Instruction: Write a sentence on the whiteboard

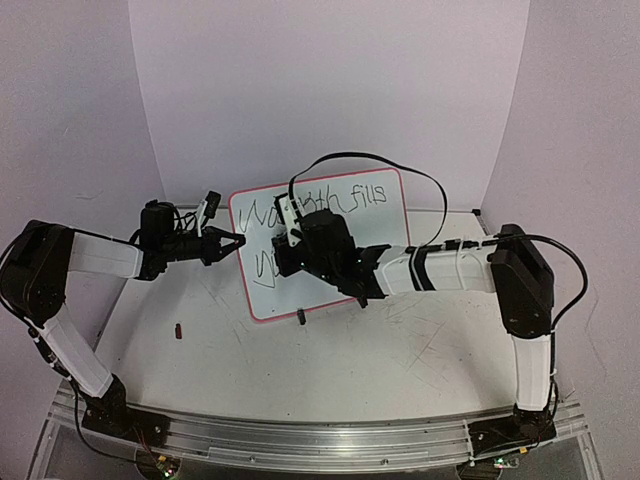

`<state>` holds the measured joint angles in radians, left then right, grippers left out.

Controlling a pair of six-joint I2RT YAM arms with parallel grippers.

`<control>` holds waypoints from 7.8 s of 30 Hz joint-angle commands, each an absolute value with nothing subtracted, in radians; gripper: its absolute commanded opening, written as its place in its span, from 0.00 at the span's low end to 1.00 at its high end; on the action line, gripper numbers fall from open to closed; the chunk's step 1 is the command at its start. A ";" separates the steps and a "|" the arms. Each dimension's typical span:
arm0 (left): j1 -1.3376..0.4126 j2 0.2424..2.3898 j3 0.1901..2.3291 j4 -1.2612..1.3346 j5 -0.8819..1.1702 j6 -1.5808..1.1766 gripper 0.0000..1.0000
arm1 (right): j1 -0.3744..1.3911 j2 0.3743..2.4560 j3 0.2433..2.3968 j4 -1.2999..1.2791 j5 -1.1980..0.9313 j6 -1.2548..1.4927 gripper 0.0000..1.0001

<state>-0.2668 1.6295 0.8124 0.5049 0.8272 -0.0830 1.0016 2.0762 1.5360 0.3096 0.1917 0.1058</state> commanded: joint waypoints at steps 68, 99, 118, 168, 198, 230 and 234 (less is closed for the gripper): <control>-0.271 1.648 0.822 0.428 0.667 0.068 0.00 | 0.940 1.996 1.431 0.334 0.283 0.088 0.00; -0.271 1.652 0.824 0.426 0.669 0.068 0.00 | 0.938 1.948 1.313 0.331 0.236 0.137 0.00; -0.271 1.651 0.824 0.425 0.667 0.069 0.00 | 0.903 1.911 1.394 0.350 0.161 0.121 0.00; -0.271 1.653 0.828 0.420 0.672 0.071 0.00 | 0.938 1.938 1.308 0.305 0.191 0.170 0.00; -0.272 1.662 0.831 0.420 0.661 0.075 0.00 | 0.908 1.654 1.106 0.497 0.129 0.134 0.00; -0.272 1.663 0.832 0.419 0.662 0.073 0.00 | 0.870 1.822 1.263 0.333 0.164 0.131 0.00; -0.272 1.664 0.831 0.419 0.664 0.072 0.00 | 0.866 1.828 1.266 0.319 0.191 0.128 0.00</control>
<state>-0.2687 1.6299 0.8246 0.4786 0.8307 -0.0746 0.8735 1.8118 1.2240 0.3187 0.1622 0.1214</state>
